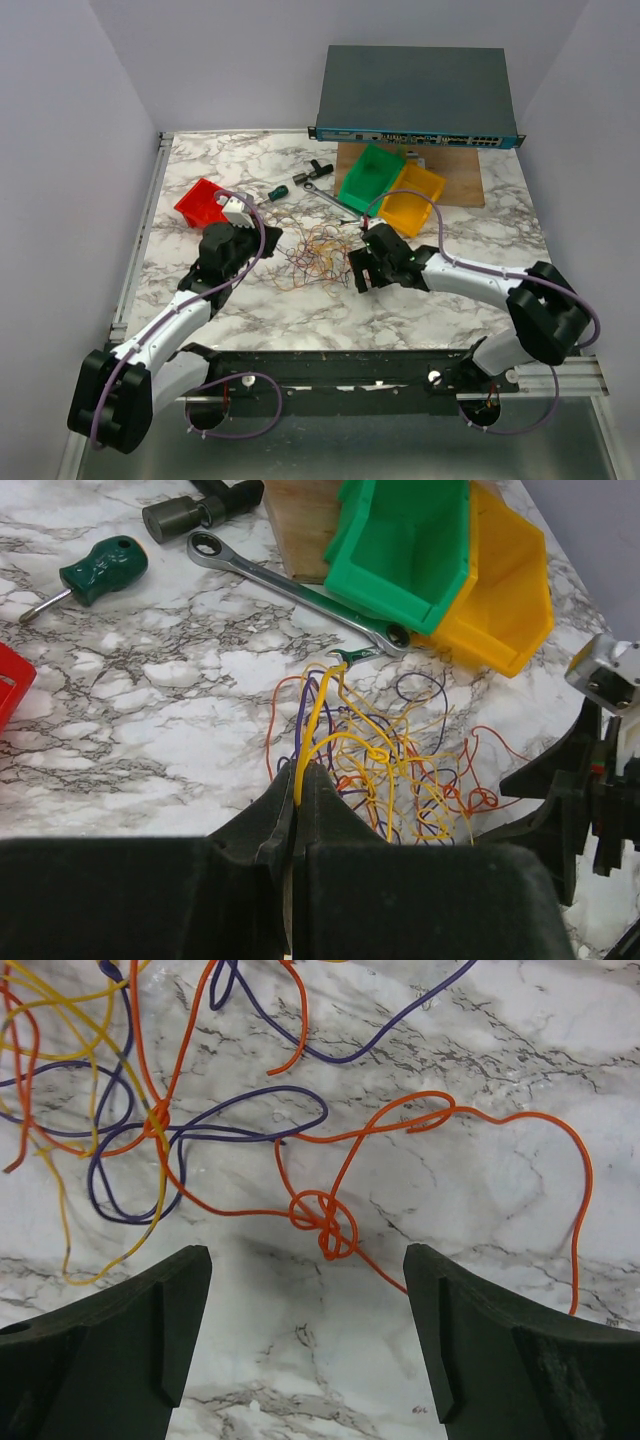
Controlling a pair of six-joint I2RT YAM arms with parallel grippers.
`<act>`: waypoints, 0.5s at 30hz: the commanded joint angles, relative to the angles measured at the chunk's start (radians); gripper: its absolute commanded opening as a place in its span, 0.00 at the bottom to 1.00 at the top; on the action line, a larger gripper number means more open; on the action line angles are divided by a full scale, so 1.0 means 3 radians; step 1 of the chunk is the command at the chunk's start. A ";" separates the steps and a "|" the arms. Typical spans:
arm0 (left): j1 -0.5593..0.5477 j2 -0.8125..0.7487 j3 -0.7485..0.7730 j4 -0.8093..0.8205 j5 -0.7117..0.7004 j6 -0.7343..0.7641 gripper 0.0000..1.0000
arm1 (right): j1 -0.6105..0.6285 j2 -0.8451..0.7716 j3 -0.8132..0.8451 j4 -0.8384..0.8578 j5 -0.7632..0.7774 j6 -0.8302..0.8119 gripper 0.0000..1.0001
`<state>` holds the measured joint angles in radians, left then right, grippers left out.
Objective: Untangle the cables
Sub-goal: Untie the cable.
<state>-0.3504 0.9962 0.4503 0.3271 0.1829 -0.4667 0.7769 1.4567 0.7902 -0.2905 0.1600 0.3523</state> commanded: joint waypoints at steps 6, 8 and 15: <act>-0.0008 0.0015 -0.0021 0.0055 -0.0063 0.0068 0.00 | -0.0002 0.0393 0.0175 0.0298 0.0185 -0.0228 0.78; -0.0008 0.0045 -0.0007 0.0062 -0.0058 0.0068 0.00 | -0.0003 0.0457 0.0196 0.0351 0.0158 -0.0238 0.74; -0.0008 0.0028 -0.0002 0.0045 -0.0061 0.0083 0.00 | -0.0002 0.0467 0.0288 0.0299 0.0266 -0.0095 0.06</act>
<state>-0.3504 1.0119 0.4503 0.3271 0.1829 -0.4587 0.7769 1.6119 0.8406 -0.2054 0.1932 0.2913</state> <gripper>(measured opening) 0.014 0.250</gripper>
